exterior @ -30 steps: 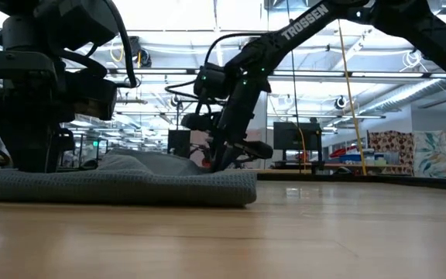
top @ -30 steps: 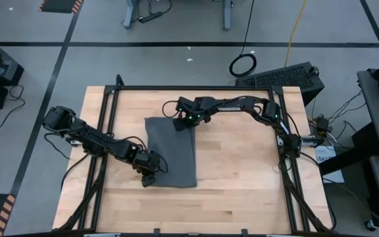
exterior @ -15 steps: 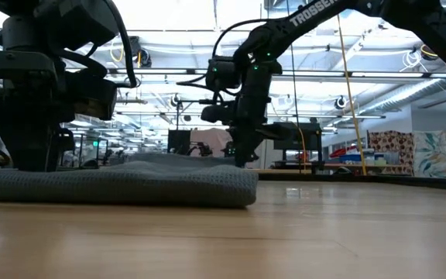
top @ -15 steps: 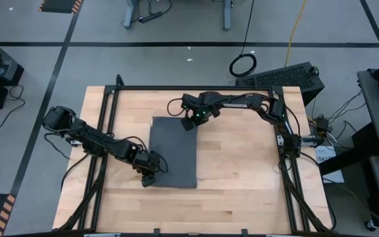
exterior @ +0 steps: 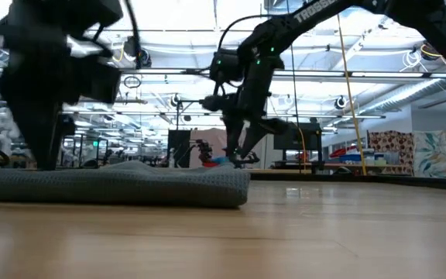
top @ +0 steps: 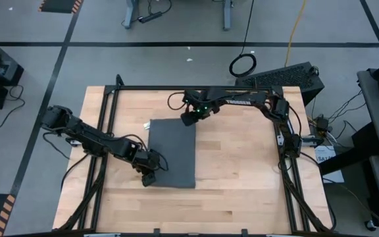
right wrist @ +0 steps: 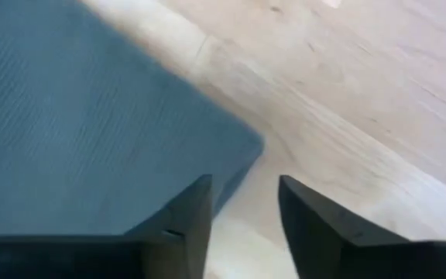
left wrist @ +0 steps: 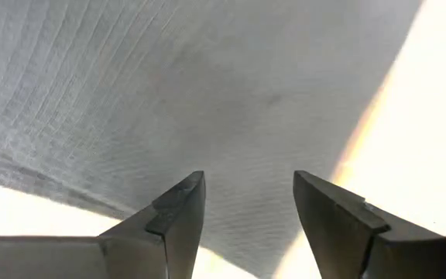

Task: Roll towel into tight, uniform cylinder
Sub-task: Roll the gray towel

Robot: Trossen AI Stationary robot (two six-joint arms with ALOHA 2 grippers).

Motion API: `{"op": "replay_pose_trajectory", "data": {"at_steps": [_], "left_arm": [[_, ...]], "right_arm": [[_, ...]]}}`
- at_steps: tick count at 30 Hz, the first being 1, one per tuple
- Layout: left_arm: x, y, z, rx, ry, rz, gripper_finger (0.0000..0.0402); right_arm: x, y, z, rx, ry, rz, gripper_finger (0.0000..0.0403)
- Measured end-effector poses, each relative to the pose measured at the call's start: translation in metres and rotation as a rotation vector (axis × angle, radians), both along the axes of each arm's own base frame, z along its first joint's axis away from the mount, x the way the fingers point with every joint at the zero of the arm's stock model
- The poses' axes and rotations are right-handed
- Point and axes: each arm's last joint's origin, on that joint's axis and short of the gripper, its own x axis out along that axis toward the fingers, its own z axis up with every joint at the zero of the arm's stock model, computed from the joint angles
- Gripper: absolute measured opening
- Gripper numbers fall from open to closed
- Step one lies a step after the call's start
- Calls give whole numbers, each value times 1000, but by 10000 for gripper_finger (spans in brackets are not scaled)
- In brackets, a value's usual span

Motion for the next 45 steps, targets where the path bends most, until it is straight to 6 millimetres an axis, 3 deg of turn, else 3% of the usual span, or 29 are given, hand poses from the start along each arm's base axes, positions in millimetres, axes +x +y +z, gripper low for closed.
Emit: {"op": "replay_pose_trajectory", "data": {"at_steps": [5, 9, 12, 15, 18, 22, 26, 29, 31, 33, 39, 42, 45], "left_arm": [[-3, 9, 39, 1, -18, 18, 203], [-10, 23, 66, 83, -91, 38, 203], [-12, 40, 72, 194, -153, 61, 202], [-14, 61, 58, 249, -119, 62, 193], [-18, 77, 31, 262, -95, 68, 175], [-32, 86, -3, 228, -100, 58, 151], [-40, 90, -27, 231, -148, 78, 138], [-40, 92, -33, 245, -141, 95, 136], [-40, 94, -29, 241, -106, 104, 136], [-39, 94, -18, 227, -77, 98, 136], [-22, 81, 39, 185, -243, -1, 136], [-20, 67, 57, 145, -307, -68, 136], [-27, 47, 58, 87, -279, -163, 145]], "right_arm": [[-10, 16, 34, -44, -28, 85, 176], [-6, 45, 51, -83, -77, 128, 176], [7, 73, 54, -95, -156, 179, 164], [18, 108, 47, -122, -230, 178, 143], [22, 141, 25, -172, -280, 95, 119], [19, 175, 0, -148, -351, 107, 95], [13, 203, -22, -117, -462, 138, 82], [5, 214, -37, -116, -504, 146, 75], [1, 216, -43, -108, -494, 159, 73], [-2, 217, -37, -63, -501, 197, 74], [-12, 234, 9, -74, -632, 486, 90], [-24, 250, 21, -122, -636, 688, 104], [-37, 267, 37, -168, -667, 837, 128]]}}
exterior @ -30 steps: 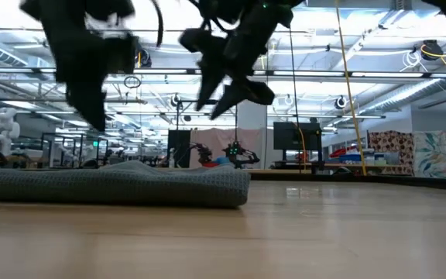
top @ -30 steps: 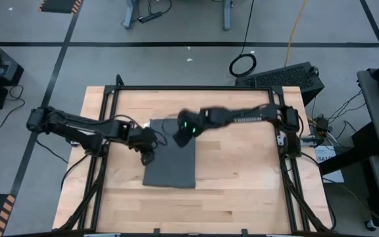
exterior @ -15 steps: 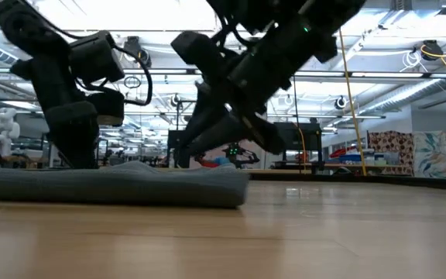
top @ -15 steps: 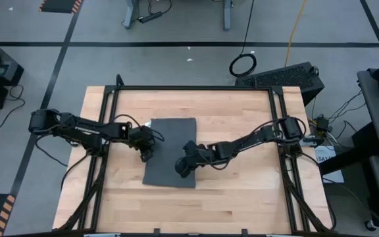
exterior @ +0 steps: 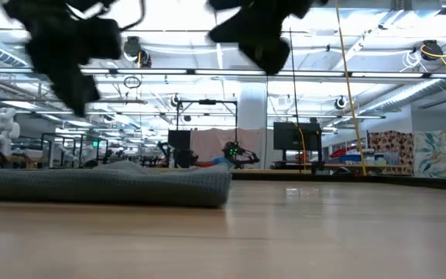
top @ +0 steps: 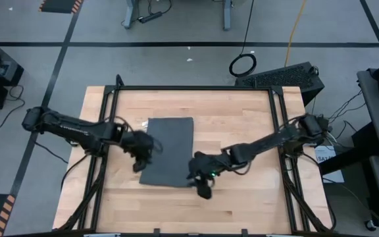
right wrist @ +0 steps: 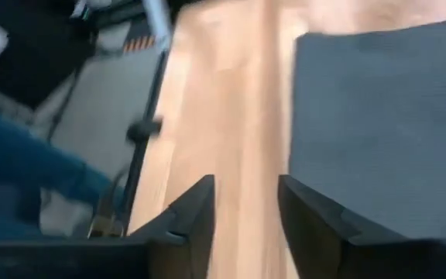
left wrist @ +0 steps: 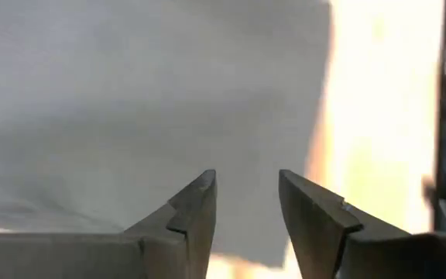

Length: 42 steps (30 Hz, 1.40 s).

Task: Roll towel into tight, uniform cylinder
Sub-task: Roll the gray towel

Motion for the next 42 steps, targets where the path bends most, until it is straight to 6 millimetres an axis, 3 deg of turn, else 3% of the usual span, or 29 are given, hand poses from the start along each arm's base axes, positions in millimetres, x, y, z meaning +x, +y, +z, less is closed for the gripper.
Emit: {"op": "replay_pose_trajectory", "data": {"at_steps": [8, 15, 22, 29, 36, 42], "left_arm": [[-21, -61, 0, -93, 78, -147, 253], [-42, -103, 1, 176, -105, -362, 319], [-38, -119, -19, 442, -140, -366, 322], [-24, -133, -50, 490, -81, -362, 322], [-25, -131, -58, 505, -57, -263, 322], [-33, -122, -81, 513, -90, -278, 310]], "right_arm": [[-33, 30, 8, -209, 46, 188, 227], [-38, 39, -18, -260, -55, 195, 285], [-44, 29, -59, -339, -213, 112, 285], [-24, 34, -110, -396, -193, 121, 279], [-7, 34, -119, -432, -194, 29, 279], [-4, 33, -128, -426, -179, 13, 279]]}}
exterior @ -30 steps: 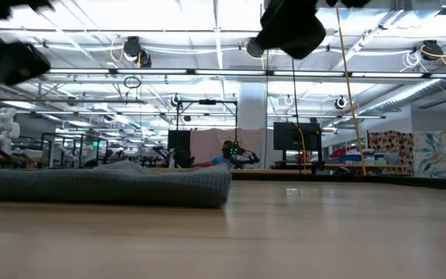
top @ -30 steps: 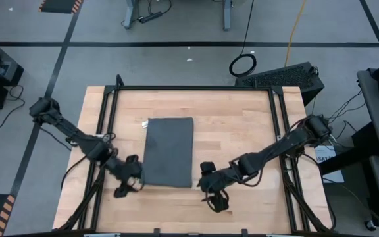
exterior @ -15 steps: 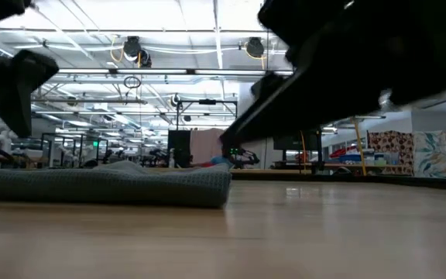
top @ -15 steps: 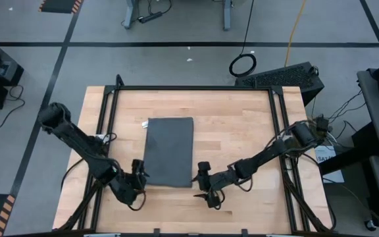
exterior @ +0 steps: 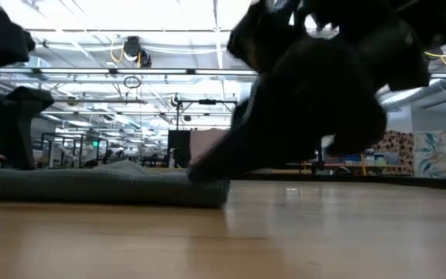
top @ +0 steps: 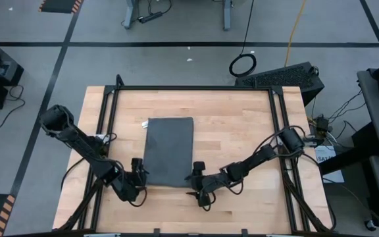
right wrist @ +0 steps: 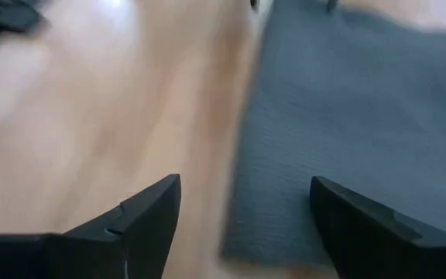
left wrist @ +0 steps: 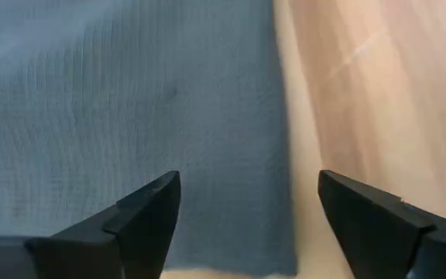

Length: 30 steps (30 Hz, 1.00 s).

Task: Roll towel into tight, uniform cylinder
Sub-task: Roll the gray towel

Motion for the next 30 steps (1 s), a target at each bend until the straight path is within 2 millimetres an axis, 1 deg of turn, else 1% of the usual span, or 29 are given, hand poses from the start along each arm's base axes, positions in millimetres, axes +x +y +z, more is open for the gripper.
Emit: {"op": "replay_pose_trajectory", "data": {"at_steps": [4, 8, 11, 13, 17, 19, 20, 22, 26, 30], "left_arm": [[-5, 5, -8, 24, 20, -4, 273], [-7, 7, -13, -11, 32, -14, 228], [-8, 7, -15, -49, 32, -4, 187], [-7, 7, -15, -67, 30, 0, 155], [-6, 5, -14, -117, 20, 33, 79], [-6, 4, -14, -159, 27, 63, 35], [-5, 3, -13, -182, 33, 73, 20], [-5, 1, -12, -253, 55, 86, 13], [-5, -4, -4, -434, 107, 92, 18], [-4, -6, 7, -619, 165, 104, 12]], "right_arm": [[1, -6, -14, 37, 42, -82, 272], [3, -9, -20, 89, 54, -127, 240], [3, -9, -20, 113, 53, -144, 196], [4, -10, -20, 134, 50, -154, 160], [4, -8, -19, 216, 57, -145, 83], [5, -7, -19, 284, 70, -132, 44], [5, -7, -19, 321, 78, -128, 26], [5, -5, -18, 396, 92, -120, 9], [7, -4, -14, 566, 114, -128, 16], [10, -1, -7, 750, 116, -80, 5]]}}
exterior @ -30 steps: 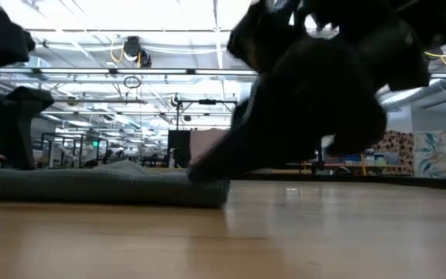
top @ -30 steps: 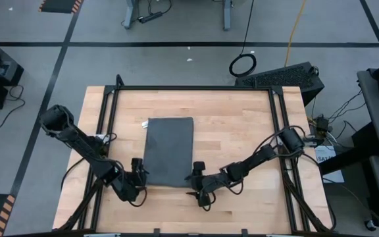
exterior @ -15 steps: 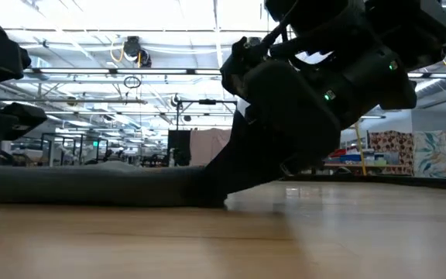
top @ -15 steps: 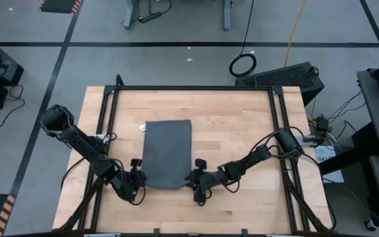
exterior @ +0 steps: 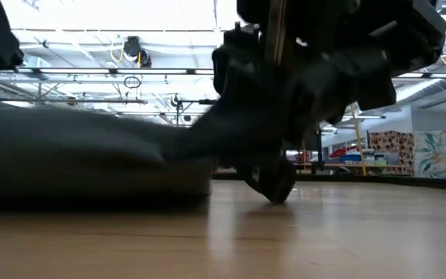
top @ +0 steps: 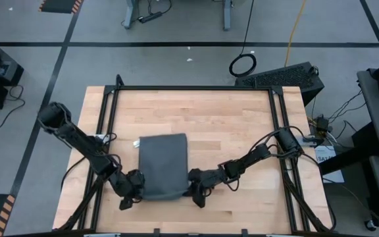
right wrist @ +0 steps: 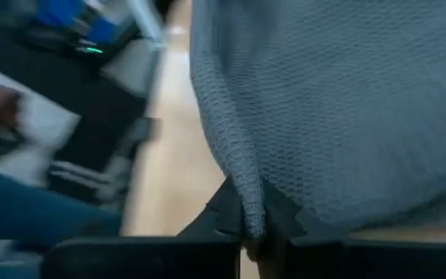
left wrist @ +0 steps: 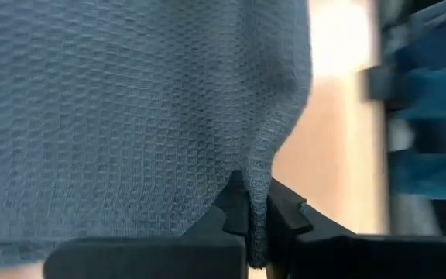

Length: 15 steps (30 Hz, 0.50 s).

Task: Roll towel into tight, uniform cylinder
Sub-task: Roll the gray towel

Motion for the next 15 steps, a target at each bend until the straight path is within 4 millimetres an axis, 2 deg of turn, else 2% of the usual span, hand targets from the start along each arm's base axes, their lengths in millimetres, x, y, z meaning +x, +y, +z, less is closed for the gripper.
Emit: {"op": "replay_pose_trajectory", "data": {"at_steps": [5, 10, 15], "left_arm": [[5, 2, 9, -104, -5, 24, 10], [10, 9, -7, -58, 62, 53, 9], [11, 16, -24, -158, 138, 49, 8]], "right_arm": [[3, 1, 8, 260, 42, 38, 6], [5, -9, 6, 370, 146, 5, 3], [9, -19, 6, 487, 225, -44, 1]]}}
